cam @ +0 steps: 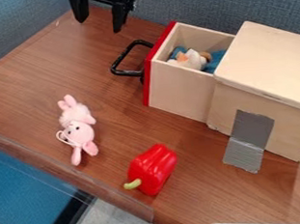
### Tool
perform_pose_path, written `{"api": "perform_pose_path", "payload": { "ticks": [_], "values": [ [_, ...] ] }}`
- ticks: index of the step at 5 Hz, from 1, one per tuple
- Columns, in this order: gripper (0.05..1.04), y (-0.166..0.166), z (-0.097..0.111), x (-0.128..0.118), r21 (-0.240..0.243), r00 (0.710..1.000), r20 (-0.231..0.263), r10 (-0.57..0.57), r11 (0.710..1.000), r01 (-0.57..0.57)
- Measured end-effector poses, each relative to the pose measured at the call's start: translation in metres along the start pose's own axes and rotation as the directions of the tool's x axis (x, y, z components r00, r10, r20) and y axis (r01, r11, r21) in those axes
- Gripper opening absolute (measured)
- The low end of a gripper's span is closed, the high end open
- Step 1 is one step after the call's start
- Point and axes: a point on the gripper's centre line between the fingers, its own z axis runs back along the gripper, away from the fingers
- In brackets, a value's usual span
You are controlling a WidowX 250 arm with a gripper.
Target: Move the white object from the drawer
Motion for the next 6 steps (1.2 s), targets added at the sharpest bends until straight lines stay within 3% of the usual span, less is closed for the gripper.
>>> {"api": "perform_pose_path", "payload": {
  "ticks": [1,2,4,5,6],
  "values": [
    [0.999,-0.003,-0.010,-0.004,-0.010,0.999,-0.036,-0.001,1.000,0.000],
    [0.999,-0.039,-0.005,-0.006,-0.093,0.996,-0.057,-0.067,0.994,0.061],
    [0.999,-0.121,0.027,0.003,-0.221,0.972,0.011,-0.236,0.947,0.233],
    [0.999,-0.144,0.035,-0.001,-0.261,0.966,0.015,-0.258,0.932,0.253],
    [0.999,-0.141,0.024,-0.003,-0.217,0.965,-0.020,-0.260,0.944,0.250]
  ]
}}
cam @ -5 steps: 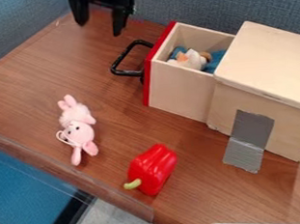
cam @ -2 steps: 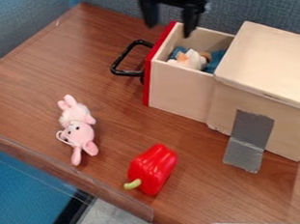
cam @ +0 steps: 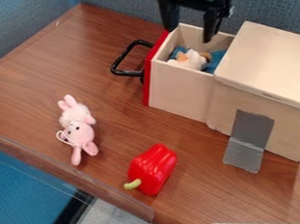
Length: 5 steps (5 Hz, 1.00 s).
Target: Move the white object from the drawer
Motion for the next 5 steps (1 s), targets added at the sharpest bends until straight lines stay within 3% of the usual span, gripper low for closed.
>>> {"api": "perform_pose_path", "payload": {
  "ticks": [1,2,5],
  "values": [
    [0.999,0.016,-0.020,-0.003,0.019,0.997,-0.063,0.033,0.999,-0.032],
    [0.998,0.036,-0.029,-0.003,0.011,0.991,-0.079,0.106,0.994,-0.105],
    [0.999,0.025,-0.031,-0.006,-0.061,0.990,-0.086,0.111,0.991,-0.117]
  ]
}}
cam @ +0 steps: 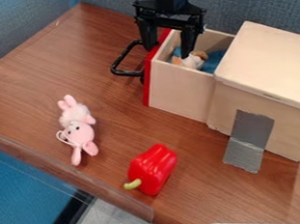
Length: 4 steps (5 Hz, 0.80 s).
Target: Move the white object from the drawer
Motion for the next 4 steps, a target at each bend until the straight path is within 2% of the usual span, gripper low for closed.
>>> {"api": "perform_pose_path", "payload": {
  "ticks": [1,2,3,4],
  "values": [
    [0.999,-0.021,0.021,0.003,-0.003,0.997,0.066,-0.042,0.999,0.043],
    [0.999,-0.028,0.032,0.005,0.005,0.993,0.104,-0.060,0.998,0.060],
    [0.999,-0.030,0.031,0.008,-0.012,0.991,0.118,-0.061,0.998,0.063],
    [0.999,-0.023,0.017,0.007,0.001,0.996,0.078,-0.050,0.999,0.050]
  ]
}}
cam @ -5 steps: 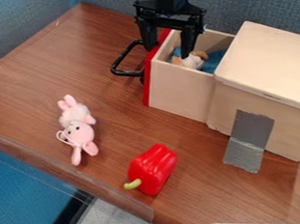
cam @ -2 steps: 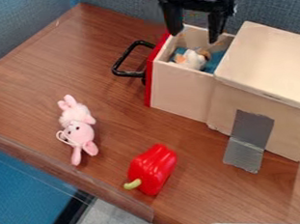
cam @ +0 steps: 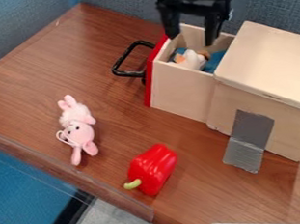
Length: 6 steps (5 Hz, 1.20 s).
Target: Move the white object from the drawer
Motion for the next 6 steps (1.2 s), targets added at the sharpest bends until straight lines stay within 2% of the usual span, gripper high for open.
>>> {"api": "perform_pose_path", "payload": {
  "ticks": [1,2,3,4,6],
  "values": [
    [1.001,0.007,-0.017,-0.005,0.003,0.998,-0.053,0.018,1.000,-0.018],
    [1.001,0.009,-0.020,-0.006,0.014,0.998,-0.058,0.014,1.000,-0.014],
    [1.000,0.007,-0.030,-0.015,0.027,0.996,-0.084,-0.006,1.000,0.008],
    [0.968,0.008,-0.036,-0.020,0.042,0.995,-0.096,-0.005,0.999,0.010],
    [0.419,0.009,-0.038,-0.023,0.062,0.996,-0.081,-0.022,0.998,0.027]
  ]
}}
